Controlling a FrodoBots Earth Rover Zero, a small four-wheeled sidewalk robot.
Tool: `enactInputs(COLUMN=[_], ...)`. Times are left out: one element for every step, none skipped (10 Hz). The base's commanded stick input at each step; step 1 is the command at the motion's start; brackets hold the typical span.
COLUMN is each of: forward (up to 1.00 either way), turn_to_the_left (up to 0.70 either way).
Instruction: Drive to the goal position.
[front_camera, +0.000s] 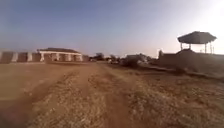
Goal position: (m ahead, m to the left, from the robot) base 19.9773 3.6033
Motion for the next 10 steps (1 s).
enactInputs(forward=[0.69,0.69,0.69,0.69,0.69,0.69,0.69,0.69,0.69,0.69], turn_to_the_left=[0.00,0.00,0.00,0.00,0.00,0.00,0.00,0.00,0.00,0.00])
